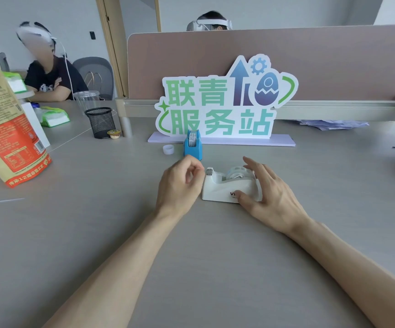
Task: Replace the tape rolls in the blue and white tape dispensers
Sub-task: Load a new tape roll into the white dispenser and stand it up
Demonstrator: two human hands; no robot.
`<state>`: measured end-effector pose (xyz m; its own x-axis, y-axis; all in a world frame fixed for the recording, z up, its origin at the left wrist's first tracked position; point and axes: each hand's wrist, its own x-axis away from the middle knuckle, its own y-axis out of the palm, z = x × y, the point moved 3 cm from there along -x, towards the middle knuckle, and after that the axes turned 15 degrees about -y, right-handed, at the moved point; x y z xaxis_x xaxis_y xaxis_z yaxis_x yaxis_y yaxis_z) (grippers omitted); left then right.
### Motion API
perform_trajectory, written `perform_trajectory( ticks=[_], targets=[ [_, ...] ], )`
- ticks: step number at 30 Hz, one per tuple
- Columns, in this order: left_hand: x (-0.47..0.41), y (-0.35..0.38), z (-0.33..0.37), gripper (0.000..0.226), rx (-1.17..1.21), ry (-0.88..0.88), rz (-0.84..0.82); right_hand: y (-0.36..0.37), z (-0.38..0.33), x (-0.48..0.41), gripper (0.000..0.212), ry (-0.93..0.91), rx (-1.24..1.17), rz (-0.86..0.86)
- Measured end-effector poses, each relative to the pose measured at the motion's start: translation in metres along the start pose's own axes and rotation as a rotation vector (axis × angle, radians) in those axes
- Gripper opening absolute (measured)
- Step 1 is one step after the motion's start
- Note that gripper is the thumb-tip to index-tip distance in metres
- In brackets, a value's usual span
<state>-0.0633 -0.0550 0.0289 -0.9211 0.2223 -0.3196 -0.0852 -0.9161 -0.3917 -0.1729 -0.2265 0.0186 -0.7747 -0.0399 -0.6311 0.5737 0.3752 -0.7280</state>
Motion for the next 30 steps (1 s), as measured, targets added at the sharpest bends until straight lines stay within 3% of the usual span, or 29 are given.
perform_trajectory(
  ticks=[5, 9, 16, 19, 23, 30],
  targets=[
    [0.011, 0.015, 0.003, 0.006, -0.322, 0.157, -0.107, 0.002, -0.004, -0.001, 0.077, 0.073, 0.021, 0.041],
    [0.004, 0.016, -0.006, 0.012, -0.294, 0.068, -0.194, 0.000, -0.007, 0.000, 0.080, 0.093, -0.024, 0.074],
    [0.004, 0.016, -0.008, 0.037, -0.277, -0.159, -0.537, 0.002, -0.006, 0.003, 0.066, 0.084, -0.178, 0.014],
    [0.003, 0.014, -0.011, 0.046, -0.224, -0.151, -0.602, 0.002, -0.004, 0.001, 0.060, 0.155, -0.198, -0.006],
    [0.000, 0.020, -0.020, 0.050, -0.313, -0.013, -0.497, 0.002, -0.008, 0.002, 0.050, 0.242, -0.112, -0.057],
    [-0.018, 0.042, -0.023, 0.048, -0.384, -0.050, -0.376, 0.020, -0.001, -0.021, 0.026, 0.309, 0.003, -0.136]
  ],
)
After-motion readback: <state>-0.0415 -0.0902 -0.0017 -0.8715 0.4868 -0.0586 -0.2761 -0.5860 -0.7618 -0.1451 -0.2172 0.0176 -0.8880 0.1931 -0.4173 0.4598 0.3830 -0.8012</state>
